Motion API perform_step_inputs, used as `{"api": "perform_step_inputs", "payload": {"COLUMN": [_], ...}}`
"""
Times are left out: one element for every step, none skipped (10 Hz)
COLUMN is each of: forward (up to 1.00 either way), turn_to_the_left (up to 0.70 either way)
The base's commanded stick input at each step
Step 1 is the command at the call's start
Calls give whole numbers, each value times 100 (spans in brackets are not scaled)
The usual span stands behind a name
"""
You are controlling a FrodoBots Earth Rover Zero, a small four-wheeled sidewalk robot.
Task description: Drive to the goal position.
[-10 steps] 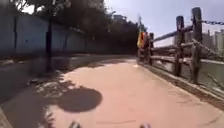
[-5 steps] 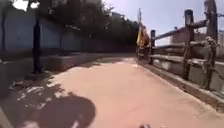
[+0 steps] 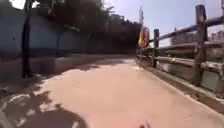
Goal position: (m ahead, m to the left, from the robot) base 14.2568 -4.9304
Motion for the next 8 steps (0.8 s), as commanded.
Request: {"api": "perform_step_inputs", "payload": {"forward": [70,70,70,70,70,70,70,70], "turn_to_the_left": [0,0,0,0,0,0,-1,-1]}}
